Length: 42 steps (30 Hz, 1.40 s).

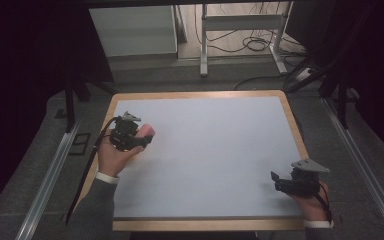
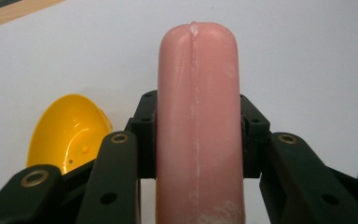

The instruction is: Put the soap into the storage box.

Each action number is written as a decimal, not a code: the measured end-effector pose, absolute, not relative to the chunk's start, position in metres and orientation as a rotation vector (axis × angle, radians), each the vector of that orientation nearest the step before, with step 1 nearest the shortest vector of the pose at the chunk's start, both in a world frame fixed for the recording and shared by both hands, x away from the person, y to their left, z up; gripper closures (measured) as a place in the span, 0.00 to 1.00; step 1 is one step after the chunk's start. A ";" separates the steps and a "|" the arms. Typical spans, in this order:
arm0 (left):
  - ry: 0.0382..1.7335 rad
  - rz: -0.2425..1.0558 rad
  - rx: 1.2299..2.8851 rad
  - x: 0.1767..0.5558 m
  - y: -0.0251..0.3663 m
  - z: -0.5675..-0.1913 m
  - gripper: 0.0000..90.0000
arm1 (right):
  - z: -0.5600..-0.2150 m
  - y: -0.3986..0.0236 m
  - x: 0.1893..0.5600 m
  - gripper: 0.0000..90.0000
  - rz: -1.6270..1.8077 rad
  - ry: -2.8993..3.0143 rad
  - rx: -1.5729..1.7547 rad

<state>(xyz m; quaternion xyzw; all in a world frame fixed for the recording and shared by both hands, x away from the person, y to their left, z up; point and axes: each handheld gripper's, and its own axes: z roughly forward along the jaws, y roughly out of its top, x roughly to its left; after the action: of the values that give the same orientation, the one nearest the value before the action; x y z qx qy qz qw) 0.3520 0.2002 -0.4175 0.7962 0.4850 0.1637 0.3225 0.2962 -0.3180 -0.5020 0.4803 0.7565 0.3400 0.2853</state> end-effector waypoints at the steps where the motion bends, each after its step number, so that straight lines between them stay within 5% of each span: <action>1: 1.275 0.429 2.091 0.352 0.201 -0.417 0.66 | -0.502 -0.318 0.296 0.11 0.907 2.023 1.285; 42: 1.403 0.427 2.086 0.370 0.230 -0.431 0.66 | -0.503 -0.318 0.297 0.11 0.896 2.021 1.293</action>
<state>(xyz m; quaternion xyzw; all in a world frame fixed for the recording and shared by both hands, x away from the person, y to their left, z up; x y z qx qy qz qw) 0.3697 0.2304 -0.4314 0.7826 0.5264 0.1602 0.2913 0.2966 -0.3175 -0.5028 0.4836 0.7562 0.3351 0.2861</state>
